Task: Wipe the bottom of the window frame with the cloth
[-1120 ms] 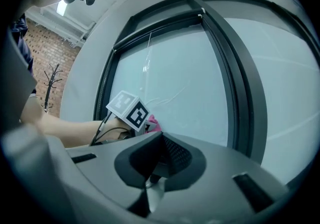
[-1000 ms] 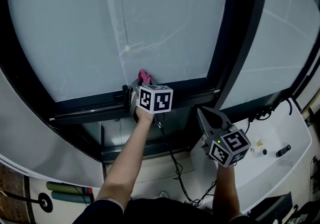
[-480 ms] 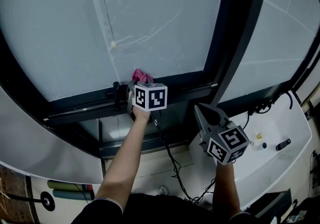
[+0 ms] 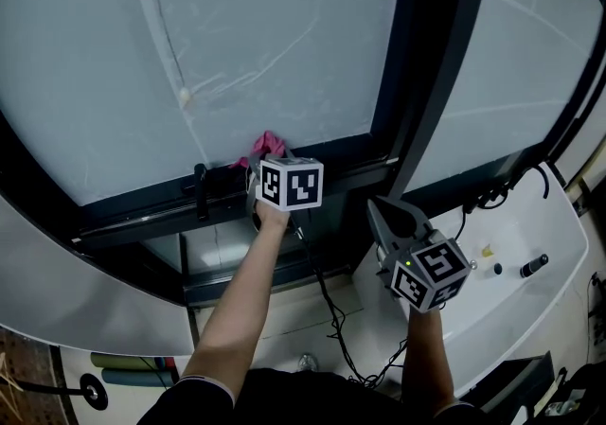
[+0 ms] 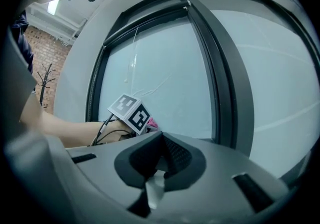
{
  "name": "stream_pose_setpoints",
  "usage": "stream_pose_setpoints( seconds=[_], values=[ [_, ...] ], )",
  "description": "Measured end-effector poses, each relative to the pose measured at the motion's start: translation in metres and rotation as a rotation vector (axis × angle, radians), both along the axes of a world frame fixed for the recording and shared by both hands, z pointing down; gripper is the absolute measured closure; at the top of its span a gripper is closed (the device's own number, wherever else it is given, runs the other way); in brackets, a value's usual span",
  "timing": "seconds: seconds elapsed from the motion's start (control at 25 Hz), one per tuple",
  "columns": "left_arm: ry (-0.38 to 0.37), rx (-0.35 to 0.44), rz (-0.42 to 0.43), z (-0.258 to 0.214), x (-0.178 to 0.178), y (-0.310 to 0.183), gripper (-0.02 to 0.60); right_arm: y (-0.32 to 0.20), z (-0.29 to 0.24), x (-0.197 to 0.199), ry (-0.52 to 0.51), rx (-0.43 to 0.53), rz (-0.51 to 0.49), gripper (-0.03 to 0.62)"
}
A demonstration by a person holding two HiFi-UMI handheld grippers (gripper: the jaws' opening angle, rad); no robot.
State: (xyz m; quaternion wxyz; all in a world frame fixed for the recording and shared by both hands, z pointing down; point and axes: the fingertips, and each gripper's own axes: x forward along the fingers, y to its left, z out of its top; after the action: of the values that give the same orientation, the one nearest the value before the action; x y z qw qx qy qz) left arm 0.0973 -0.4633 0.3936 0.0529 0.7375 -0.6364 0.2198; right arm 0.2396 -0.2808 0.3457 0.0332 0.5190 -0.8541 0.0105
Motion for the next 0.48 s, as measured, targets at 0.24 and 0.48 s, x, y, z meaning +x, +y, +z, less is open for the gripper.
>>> stream_pose_setpoints(
  seconds=[0.24,0.48],
  values=[
    [0.011,-0.019,0.088,0.001,0.049,-0.005,0.492,-0.001,0.003,0.026,0.001,-0.003,0.047,0.592],
    [0.042,-0.038,0.187,0.002,0.108,-0.011,0.492,0.003,0.005,0.057,-0.007,-0.016,0.119,0.592]
  ],
)
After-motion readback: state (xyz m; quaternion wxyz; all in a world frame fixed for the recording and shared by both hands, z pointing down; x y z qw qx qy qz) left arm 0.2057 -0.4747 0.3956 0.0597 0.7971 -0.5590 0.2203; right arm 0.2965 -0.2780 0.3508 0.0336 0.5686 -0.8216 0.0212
